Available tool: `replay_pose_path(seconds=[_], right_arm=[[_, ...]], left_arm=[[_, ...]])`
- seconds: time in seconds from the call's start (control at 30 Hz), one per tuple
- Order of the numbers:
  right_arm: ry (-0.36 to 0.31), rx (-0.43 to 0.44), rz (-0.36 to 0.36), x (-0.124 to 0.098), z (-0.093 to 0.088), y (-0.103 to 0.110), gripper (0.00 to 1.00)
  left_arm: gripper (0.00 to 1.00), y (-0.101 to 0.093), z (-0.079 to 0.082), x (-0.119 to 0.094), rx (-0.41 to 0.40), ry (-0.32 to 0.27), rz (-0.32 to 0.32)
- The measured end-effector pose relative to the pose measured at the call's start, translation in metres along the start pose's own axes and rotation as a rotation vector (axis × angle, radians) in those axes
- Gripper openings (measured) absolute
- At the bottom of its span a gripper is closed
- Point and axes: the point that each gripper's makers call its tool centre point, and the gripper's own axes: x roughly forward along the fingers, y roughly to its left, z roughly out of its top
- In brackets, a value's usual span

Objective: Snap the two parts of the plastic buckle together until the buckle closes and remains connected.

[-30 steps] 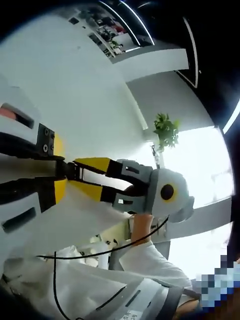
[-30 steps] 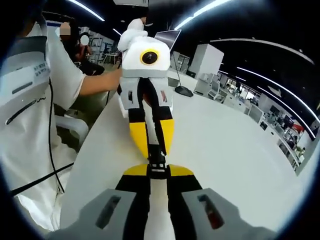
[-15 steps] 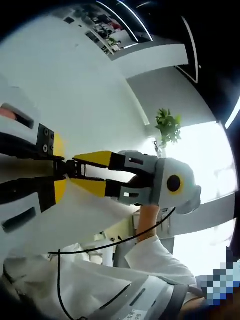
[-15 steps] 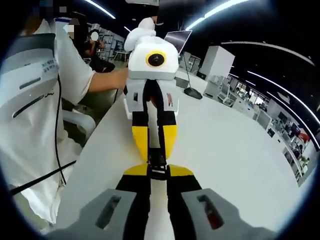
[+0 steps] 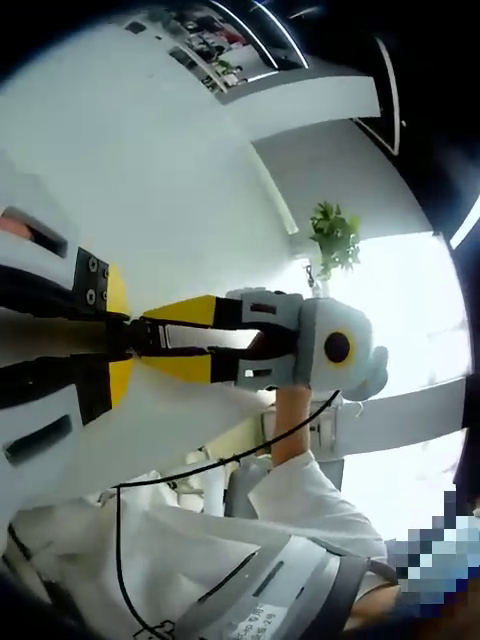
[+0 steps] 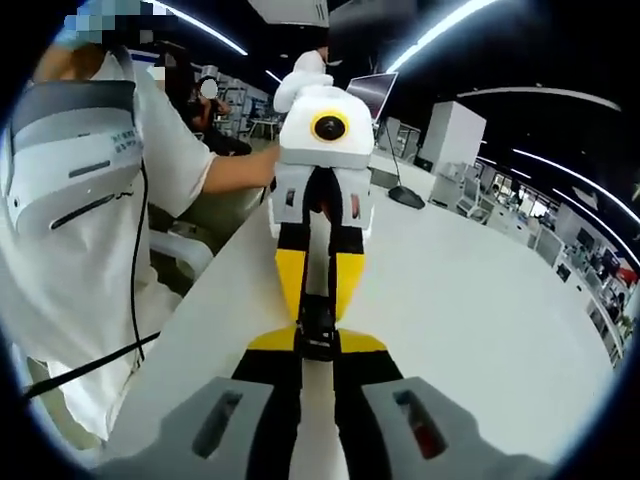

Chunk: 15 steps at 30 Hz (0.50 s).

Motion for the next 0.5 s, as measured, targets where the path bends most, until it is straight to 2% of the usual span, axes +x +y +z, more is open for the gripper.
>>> replay_pose_path(seconds=[0.1, 0.2, 0.43, 0.5], right_arm=[[-0.019, 0.007, 0.005, -0.0011, 0.0005, -0.0022, 0.09], [-0.030, 0.001, -0.004, -0.0030, 0.0010, -0.0038, 0.09], [-0.030, -0.028, -0.011, -0.0038, 0.0051, -0.0050, 0.09], [-0.055, -0.022, 0.001, -0.0050, 0.0088, -0.0044, 0.09]], left_arm=[[0.10, -0.0006, 0.0023, 0.0006, 0.021, 0.013, -0.010], [0.10, 0.0015, 0.0035, 0.0021, 0.010, 0.001, -0.019], [0.10, 0.0026, 0.0061, 0.0016, 0.027, -0.001, -0.035], [0.10, 0.0017, 0.0065, 0.0010, 0.037, -0.001, -0.044]])
